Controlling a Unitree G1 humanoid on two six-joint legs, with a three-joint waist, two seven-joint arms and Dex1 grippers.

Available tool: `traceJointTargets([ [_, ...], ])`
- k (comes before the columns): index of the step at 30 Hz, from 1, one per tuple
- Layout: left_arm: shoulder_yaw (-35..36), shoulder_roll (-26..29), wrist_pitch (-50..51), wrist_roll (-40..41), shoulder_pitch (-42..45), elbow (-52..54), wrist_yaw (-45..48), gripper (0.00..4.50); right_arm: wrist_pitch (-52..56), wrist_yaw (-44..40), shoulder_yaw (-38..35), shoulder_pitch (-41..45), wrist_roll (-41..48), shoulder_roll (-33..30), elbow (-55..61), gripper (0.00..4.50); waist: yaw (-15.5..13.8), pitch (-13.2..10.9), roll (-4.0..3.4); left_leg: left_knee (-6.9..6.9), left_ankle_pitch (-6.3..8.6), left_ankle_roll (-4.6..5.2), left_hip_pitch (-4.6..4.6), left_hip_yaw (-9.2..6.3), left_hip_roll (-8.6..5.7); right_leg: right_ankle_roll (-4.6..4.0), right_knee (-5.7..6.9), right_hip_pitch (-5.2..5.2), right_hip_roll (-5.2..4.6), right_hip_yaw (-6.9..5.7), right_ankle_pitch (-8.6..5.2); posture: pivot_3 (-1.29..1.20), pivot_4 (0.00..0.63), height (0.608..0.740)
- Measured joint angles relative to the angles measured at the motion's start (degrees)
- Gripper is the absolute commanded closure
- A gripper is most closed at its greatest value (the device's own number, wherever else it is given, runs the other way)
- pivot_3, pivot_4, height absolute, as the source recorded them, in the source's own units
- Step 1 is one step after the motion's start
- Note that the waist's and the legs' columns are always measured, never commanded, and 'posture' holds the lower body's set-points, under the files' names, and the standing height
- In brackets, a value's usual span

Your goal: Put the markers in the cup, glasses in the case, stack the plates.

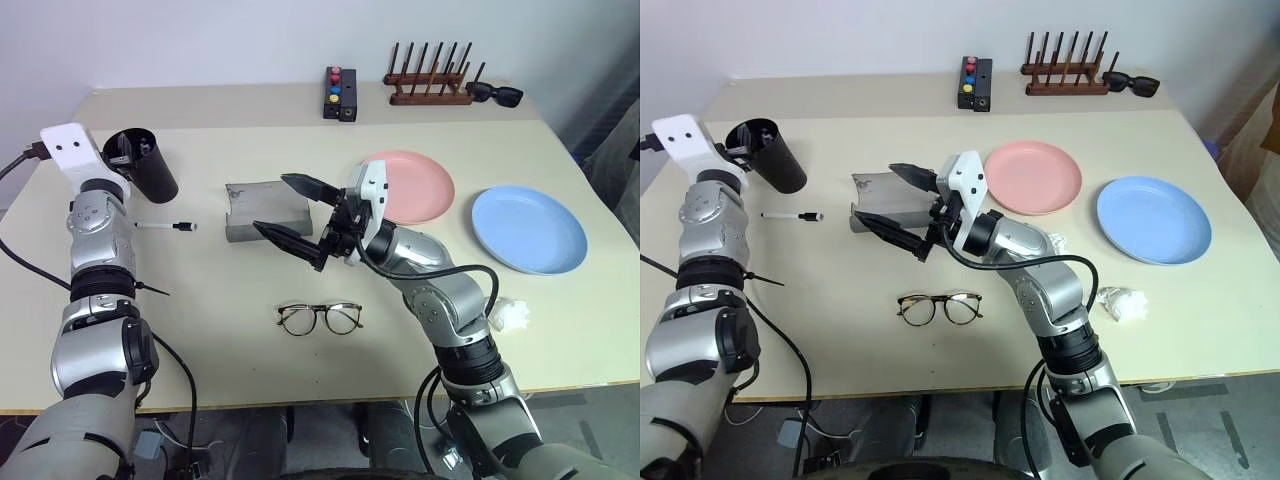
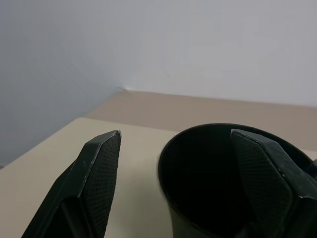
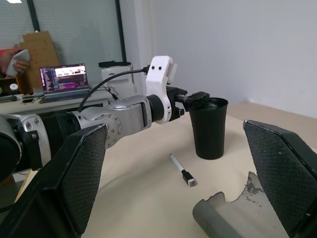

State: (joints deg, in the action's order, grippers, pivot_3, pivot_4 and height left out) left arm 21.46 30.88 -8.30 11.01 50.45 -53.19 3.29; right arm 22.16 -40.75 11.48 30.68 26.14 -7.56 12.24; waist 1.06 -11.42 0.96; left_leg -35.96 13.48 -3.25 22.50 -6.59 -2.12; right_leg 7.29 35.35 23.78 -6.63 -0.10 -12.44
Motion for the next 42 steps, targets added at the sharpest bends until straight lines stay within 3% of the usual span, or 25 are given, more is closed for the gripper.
traceJointTargets([
  [8, 0.30, -0.01, -0.21, 1.87, -0.71, 2.31, 2.17, 0.91, 0.08, 0.19, 0.01, -0.60, 0.01, -0.03, 0.34, 0.00, 0.05, 0.00, 0.00, 0.00, 0.00, 0.00, 0.01, 0.00, 0.00, 0.00, -0.01, 0.01, 0.00, 0.00, 0.00, 0.00, 0.150, 0.739],
  [10, 0.29, 0.06, -1.11, 3.27, -2.18, 7.30, 6.04, 0.91, 0.07, 0.35, 0.00, -0.60, 0.00, -0.11, 0.50, 0.00, 0.05, 0.00, 0.00, 0.02, 0.00, 0.00, 0.01, 0.00, 0.00, 0.00, -0.02, 0.01, 0.00, 0.00, 0.00, 0.00, 0.150, 0.739],
  [13, -0.30, 2.19, -0.08, 5.46, -6.69, 15.72, 14.26, 0.03, 0.07, 0.48, -0.25, -0.60, -0.02, -0.55, 0.58, 0.00, 0.44, -0.01, 0.00, 0.06, 0.00, 0.00, 0.00, 0.02, 0.01, -0.01, -0.01, 0.04, -0.01, 0.03, 0.00, 0.00, 0.150, 0.739],
  [20, -3.32, 10.37, 14.55, 11.81, -18.93, 32.59, 34.49, 0.03, 0.03, 0.40, -1.86, -0.48, -0.03, -2.11, 0.41, 0.00, 1.14, -0.01, -0.01, 0.07, 0.00, 0.00, 0.00, 0.00, 0.03, -0.04, 0.00, 0.04, 0.00, 0.03, -0.01, 0.00, 0.150, 0.739],
  [24, -6.63, 14.54, 21.69, 12.23, -21.30, 35.88, 42.05, 0.03, 0.02, 0.23, -1.93, -0.46, -0.03, -2.40, 0.36, 0.00, 1.32, -0.02, -0.03, 0.07, 0.00, 0.00, 0.00, -0.01, 0.03, -0.04, 0.01, 0.05, 0.01, 0.03, -0.02, 0.00, 0.150, 0.739],
  [29, -11.92, 19.12, 27.65, 10.07, -21.20, 32.82, 49.71, 0.03, 0.01, 0.09, -1.99, -0.48, -0.03, -2.56, 0.33, 0.00, 1.44, -0.03, -0.04, 0.12, 0.00, 0.00, 0.00, 0.00, 0.03, -0.04, 0.02, 0.10, 0.02, 0.03, -0.02, 0.00, 0.150, 0.739],
  [34, -19.36, 21.80, 27.47, 3.00, -16.90, 22.36, 56.17, 0.03, -0.01, 0.04, -2.53, -0.62, -0.02, -2.74, 0.35, 0.00, 1.42, -0.02, -0.03, 0.16, 0.00, 0.01, 0.02, 0.01, 0.04, -0.04, 0.04, 0.16, 0.05, 0.03, -0.03, 0.00, 0.150, 0.739],
  [42, -29.27, 21.09, 22.43, -9.14, -0.82, 2.11, 62.98, 0.03, 0.04, 0.12, -2.64, -1.13, -0.03, -2.74, 0.56, 0.00, 1.30, -0.02, -0.01, 0.11, -0.01, 0.01, 0.10, 0.03, 0.04, -0.02, 0.10, 0.21, 0.06, 0.03, -0.03, 0.00, 0.150, 0.739],
])
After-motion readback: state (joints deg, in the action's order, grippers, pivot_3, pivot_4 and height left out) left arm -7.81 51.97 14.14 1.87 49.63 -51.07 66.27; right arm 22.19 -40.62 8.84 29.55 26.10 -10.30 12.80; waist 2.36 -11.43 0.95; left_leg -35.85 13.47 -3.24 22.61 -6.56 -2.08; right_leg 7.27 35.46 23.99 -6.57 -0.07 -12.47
